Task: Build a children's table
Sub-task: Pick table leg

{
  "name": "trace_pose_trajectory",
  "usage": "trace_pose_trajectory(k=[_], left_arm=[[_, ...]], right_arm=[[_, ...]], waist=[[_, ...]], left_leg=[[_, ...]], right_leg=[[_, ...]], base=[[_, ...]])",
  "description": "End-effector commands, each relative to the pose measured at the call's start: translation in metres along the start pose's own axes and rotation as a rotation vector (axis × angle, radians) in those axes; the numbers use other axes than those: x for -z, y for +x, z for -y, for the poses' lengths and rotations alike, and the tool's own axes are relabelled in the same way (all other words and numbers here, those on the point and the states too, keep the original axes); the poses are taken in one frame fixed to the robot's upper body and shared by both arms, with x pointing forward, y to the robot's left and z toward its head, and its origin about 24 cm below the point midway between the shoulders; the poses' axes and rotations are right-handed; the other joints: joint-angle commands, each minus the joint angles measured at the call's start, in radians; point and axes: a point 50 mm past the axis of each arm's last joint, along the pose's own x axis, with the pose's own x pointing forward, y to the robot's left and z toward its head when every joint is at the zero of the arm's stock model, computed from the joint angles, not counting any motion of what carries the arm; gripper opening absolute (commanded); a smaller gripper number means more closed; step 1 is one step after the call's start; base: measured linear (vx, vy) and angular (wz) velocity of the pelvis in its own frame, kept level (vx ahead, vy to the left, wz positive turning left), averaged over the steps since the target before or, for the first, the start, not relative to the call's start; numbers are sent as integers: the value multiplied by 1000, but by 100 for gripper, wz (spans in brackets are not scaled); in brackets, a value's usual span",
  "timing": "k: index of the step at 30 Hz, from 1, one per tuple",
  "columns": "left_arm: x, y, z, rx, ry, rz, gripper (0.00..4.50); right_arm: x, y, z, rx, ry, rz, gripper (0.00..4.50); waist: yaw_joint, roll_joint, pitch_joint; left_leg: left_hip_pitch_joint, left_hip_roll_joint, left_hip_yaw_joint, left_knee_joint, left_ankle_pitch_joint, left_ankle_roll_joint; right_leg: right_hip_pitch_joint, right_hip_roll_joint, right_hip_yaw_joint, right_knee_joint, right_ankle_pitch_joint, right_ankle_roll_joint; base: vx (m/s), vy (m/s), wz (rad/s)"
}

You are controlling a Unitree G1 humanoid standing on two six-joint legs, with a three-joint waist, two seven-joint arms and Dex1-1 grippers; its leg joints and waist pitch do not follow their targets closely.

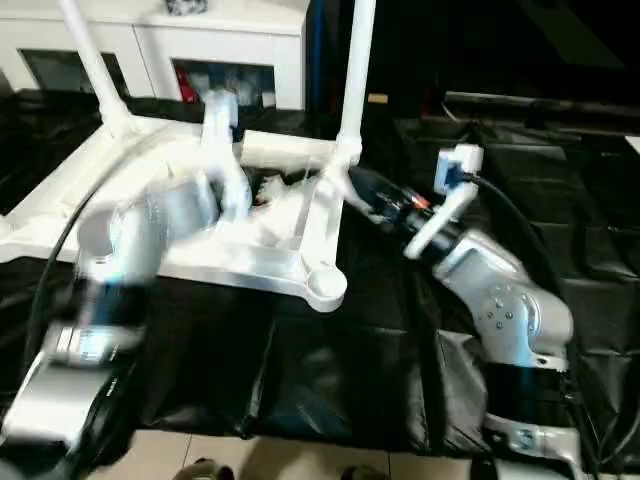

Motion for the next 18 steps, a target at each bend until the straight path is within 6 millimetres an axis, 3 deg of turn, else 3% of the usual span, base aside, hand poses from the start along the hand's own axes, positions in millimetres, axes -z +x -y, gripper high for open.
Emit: trace_pose_trajectory(k=[1,4,6,7,8,9,10,11,12,15,18], left_arm=[[-12,-5,-1,-35,186,22,450],[-13,-18,-13,-75,261,22,450],[-13,-25,-22,-120,289,21,450],[-13,-29,-27,-147,306,17,450],[-11,-33,-30,-156,312,10,450],[-9,-35,-32,-159,313,6,450],[-5,-42,-35,-155,353,13,450],[-3,-44,-35,-152,368,13,450],[-3,-44,-35,-152,370,14,450],[1,-49,-31,-176,431,83,450],[8,-51,-31,-288,423,186,450]], right_arm=[[-10,1,10,91,-68,6,82],[-20,3,22,189,-127,15,116],[-24,4,29,244,-170,9,129],[-26,4,33,277,-206,-4,145],[-24,4,38,307,-232,-36,162],[-23,5,41,328,-247,-59,162],[-20,6,53,395,-332,-126,162],[-20,6,56,410,-354,-141,176],[-19,6,56,411,-359,-143,189],[-15,12,59,473,-503,-180,207],[1,15,50,496,-510,-187,221]], waist=[[-6,-11,-93],[-15,-16,-91],[-17,-14,-91],[-18,-24,-92],[-19,-23,-92],[-22,-22,-91],[-21,-30,-93],[-28,-30,-91],[-25,-27,-93],[-30,-35,-91],[-36,-34,-88]], left_leg=[[13,-5,8,-67,-159,9],[12,-7,13,-64,-155,6],[14,-7,15,-62,-145,10],[11,-7,16,-61,-131,16],[10,-6,16,-60,-120,18],[10,-8,19,-59,-120,20],[11,-7,18,-59,-114,22],[9,-8,20,-60,-123,17],[13,-6,19,-58,-131,14],[12,-4,20,-59,-147,12],[12,-2,19,-60,-176,13]], right_leg=[[61,-16,17,-77,-341,-92],[65,-18,20,-68,-287,-136],[64,-18,22,-62,-260,-160],[68,-19,22,-59,-250,-166],[68,-20,22,-57,-247,-171],[66,-17,23,-59,-247,-169],[67,-20,22,-56,-249,-168],[65,-18,22,-60,-257,-175],[64,-21,22,-58,-261,-177],[63,-19,23,-59,-260,-172],[61,-16,24,-62,-259,-161]], base=[[0,0,0],[0,0,0],[0,0,0],[0,0,0],[0,0,0],[0,0,0],[0,0,0],[0,0,0],[0,0,0],[0,0,0],[0,0,0]])
